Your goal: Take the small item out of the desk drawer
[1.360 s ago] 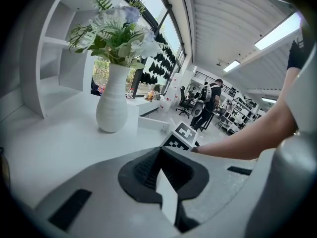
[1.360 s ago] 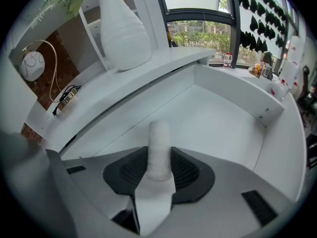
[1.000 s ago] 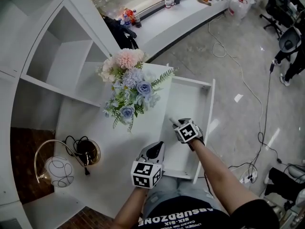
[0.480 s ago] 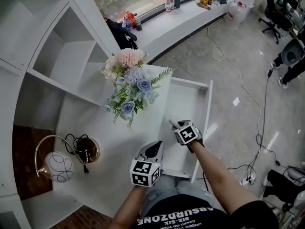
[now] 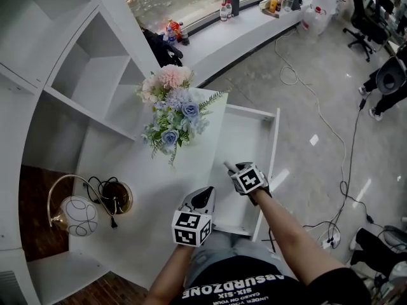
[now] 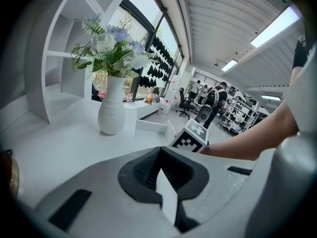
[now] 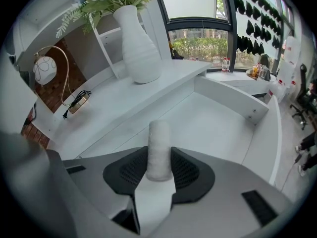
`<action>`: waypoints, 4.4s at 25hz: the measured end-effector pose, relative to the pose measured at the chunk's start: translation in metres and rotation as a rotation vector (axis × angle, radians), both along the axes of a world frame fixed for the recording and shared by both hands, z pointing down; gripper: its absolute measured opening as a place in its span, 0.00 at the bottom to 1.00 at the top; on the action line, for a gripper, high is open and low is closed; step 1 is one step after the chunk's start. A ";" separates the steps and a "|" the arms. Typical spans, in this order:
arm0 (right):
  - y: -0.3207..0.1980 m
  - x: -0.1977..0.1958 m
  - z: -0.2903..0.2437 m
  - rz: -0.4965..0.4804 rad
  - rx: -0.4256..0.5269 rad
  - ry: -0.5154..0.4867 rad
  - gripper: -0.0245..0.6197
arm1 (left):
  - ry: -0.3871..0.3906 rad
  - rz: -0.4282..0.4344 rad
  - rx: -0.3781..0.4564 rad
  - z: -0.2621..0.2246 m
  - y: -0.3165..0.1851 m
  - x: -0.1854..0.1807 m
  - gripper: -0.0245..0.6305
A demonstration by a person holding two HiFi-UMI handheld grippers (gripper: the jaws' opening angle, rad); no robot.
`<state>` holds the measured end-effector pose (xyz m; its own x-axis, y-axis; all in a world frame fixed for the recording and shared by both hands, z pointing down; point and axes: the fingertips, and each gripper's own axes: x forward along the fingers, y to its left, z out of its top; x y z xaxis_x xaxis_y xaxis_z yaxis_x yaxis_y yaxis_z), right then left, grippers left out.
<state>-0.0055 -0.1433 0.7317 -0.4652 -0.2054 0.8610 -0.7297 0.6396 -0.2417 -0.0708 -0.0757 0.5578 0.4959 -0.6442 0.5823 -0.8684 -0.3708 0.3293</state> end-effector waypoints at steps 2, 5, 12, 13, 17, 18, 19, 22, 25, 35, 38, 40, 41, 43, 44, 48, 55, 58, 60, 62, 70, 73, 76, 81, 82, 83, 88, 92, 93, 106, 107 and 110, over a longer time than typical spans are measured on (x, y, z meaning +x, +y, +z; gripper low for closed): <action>0.000 -0.001 -0.006 0.004 0.012 -0.010 0.25 | -0.002 -0.001 0.006 -0.002 0.002 0.000 0.05; 0.009 0.000 -0.008 0.004 -0.003 -0.017 0.25 | -0.003 -0.002 0.013 -0.005 0.004 0.000 0.05; 0.022 0.000 -0.022 0.016 0.002 -0.057 0.25 | -0.008 -0.007 0.026 -0.011 0.012 0.002 0.05; 0.023 0.000 -0.024 0.018 0.005 -0.063 0.25 | -0.009 -0.008 0.026 -0.012 0.013 0.002 0.05; 0.028 0.004 -0.035 0.049 0.020 -0.069 0.25 | -0.010 -0.014 0.036 -0.015 0.018 0.002 0.05; 0.030 0.005 -0.037 0.053 0.020 -0.071 0.25 | -0.010 -0.016 0.037 -0.016 0.020 0.002 0.05; 0.033 0.005 -0.039 0.056 0.019 -0.075 0.25 | -0.011 -0.017 0.037 -0.016 0.021 0.002 0.05; 0.041 0.004 -0.044 0.049 0.024 -0.100 0.25 | -0.012 -0.023 0.039 -0.017 0.026 0.002 0.05; 0.049 0.003 -0.051 0.051 0.026 -0.124 0.25 | -0.015 -0.030 0.040 -0.017 0.030 0.001 0.05; 0.078 0.008 -0.083 0.072 0.061 -0.214 0.25 | -0.020 -0.048 0.047 -0.018 0.044 0.001 0.05; 0.085 0.009 -0.094 0.086 0.072 -0.243 0.25 | -0.019 -0.049 0.049 -0.019 0.049 0.003 0.05; 0.089 0.009 -0.102 0.085 0.087 -0.257 0.25 | -0.016 -0.050 0.052 -0.020 0.051 0.004 0.05; 0.091 0.009 -0.105 0.082 0.097 -0.262 0.25 | -0.015 -0.051 0.053 -0.020 0.053 0.004 0.05; 0.096 0.009 -0.113 0.078 0.114 -0.272 0.25 | -0.015 -0.052 0.053 -0.020 0.056 0.005 0.05; 0.098 0.009 -0.117 0.079 0.120 -0.280 0.25 | -0.014 -0.053 0.053 -0.020 0.058 0.005 0.05; 0.105 0.009 -0.132 0.089 0.141 -0.317 0.25 | -0.011 -0.059 0.065 -0.024 0.061 0.007 0.05; 0.117 0.007 -0.160 0.088 0.191 -0.374 0.25 | -0.008 -0.065 0.093 -0.033 0.067 0.011 0.05; 0.120 0.007 -0.174 0.083 0.220 -0.396 0.25 | -0.007 -0.072 0.099 -0.035 0.070 0.013 0.05; 0.121 0.008 -0.183 0.086 0.239 -0.409 0.25 | -0.007 -0.074 0.102 -0.036 0.072 0.015 0.05; 0.122 0.010 -0.191 0.091 0.254 -0.420 0.25 | -0.005 -0.076 0.108 -0.038 0.073 0.017 0.05; 0.126 0.023 -0.221 0.097 0.361 -0.424 0.25 | 0.018 -0.077 0.132 -0.054 0.073 0.029 0.05; 0.128 0.027 -0.233 0.104 0.388 -0.431 0.25 | 0.022 -0.071 0.143 -0.060 0.074 0.035 0.05; 0.129 0.029 -0.243 0.104 0.404 -0.437 0.25 | 0.027 -0.070 0.153 -0.065 0.075 0.038 0.05; 0.130 0.030 -0.259 0.112 0.432 -0.455 0.25 | 0.035 -0.072 0.166 -0.071 0.074 0.037 0.05; 0.129 0.031 -0.262 0.116 0.437 -0.460 0.25 | 0.038 -0.073 0.169 -0.072 0.074 0.037 0.05; 0.129 0.031 -0.265 0.120 0.443 -0.468 0.25 | 0.039 -0.074 0.171 -0.073 0.073 0.037 0.05; 0.128 0.032 -0.279 0.128 0.473 -0.495 0.25 | 0.049 -0.076 0.181 -0.078 0.073 0.037 0.05; 0.128 0.034 -0.288 0.132 0.495 -0.506 0.25 | 0.055 -0.074 0.191 -0.082 0.072 0.037 0.05; 0.127 0.035 -0.291 0.134 0.501 -0.507 0.25 | 0.056 -0.073 0.195 -0.084 0.072 0.038 0.05; 0.126 0.043 -0.310 0.158 0.553 -0.517 0.25 | 0.062 -0.076 0.216 -0.093 0.072 0.035 0.05; 0.127 0.043 -0.311 0.159 0.554 -0.517 0.25 | 0.062 -0.075 0.217 -0.094 0.073 0.036 0.05; 0.129 0.044 -0.312 0.159 0.556 -0.513 0.25 | 0.065 -0.071 0.222 -0.096 0.074 0.038 0.05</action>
